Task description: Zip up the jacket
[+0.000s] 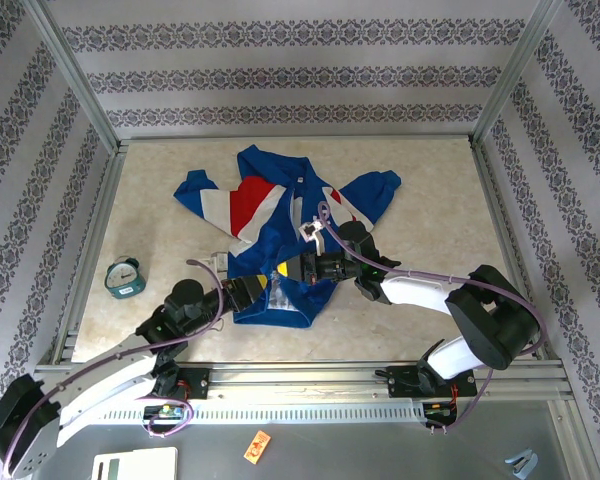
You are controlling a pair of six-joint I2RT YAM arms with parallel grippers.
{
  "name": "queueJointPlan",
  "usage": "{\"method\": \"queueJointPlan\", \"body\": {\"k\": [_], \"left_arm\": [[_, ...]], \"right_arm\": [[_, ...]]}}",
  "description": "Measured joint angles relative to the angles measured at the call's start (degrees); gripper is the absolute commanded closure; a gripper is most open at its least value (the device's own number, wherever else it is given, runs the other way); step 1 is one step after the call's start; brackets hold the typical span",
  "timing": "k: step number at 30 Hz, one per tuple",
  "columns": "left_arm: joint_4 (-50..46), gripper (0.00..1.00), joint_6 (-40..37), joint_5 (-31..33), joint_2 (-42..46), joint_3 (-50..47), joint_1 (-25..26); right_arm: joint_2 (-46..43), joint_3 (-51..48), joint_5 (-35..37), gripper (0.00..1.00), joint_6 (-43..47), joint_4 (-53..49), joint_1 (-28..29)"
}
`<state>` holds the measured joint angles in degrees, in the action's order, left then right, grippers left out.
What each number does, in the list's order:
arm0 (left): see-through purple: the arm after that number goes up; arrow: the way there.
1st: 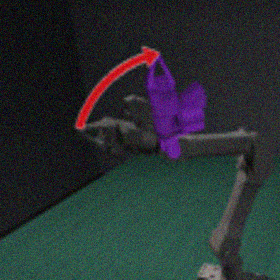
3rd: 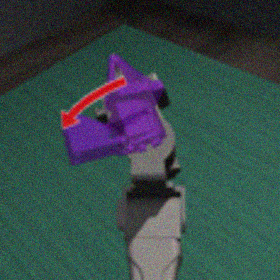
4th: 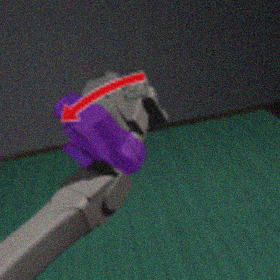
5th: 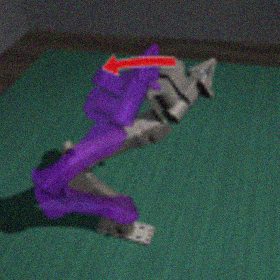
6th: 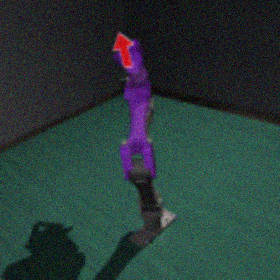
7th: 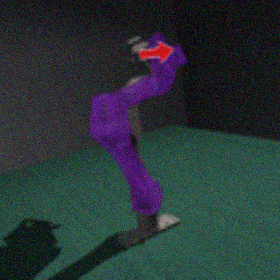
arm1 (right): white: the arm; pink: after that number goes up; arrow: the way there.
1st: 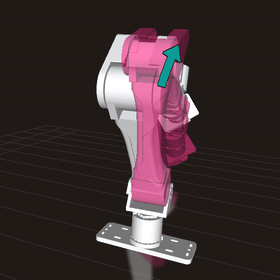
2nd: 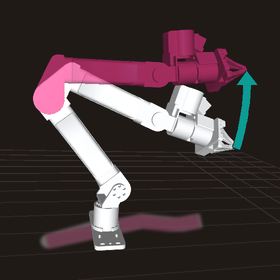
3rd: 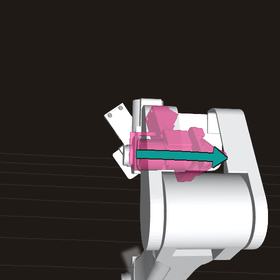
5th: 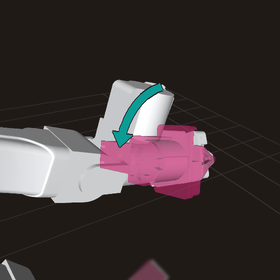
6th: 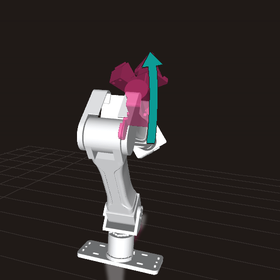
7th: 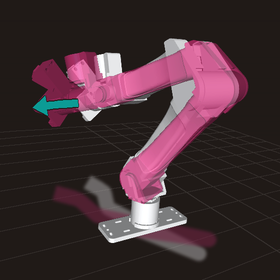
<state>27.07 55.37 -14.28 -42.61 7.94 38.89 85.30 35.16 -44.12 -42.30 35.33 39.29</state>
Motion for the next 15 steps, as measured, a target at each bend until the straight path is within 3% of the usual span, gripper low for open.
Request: {"method": "queueJointPlan", "body": {"k": [7,15], "left_arm": [[9.1,0.64,1.0,-2.2,-4.8,0.0,0.0],[9.9,0.71,1.0,-2.9,-4.7,0.0,0.0]], "right_arm": [[0.0,0.0,0.2,1.0,0.0,0.2,0.0],[0.0,0.0,0.2,1.0,-0.3,0.5,0.0]]}}
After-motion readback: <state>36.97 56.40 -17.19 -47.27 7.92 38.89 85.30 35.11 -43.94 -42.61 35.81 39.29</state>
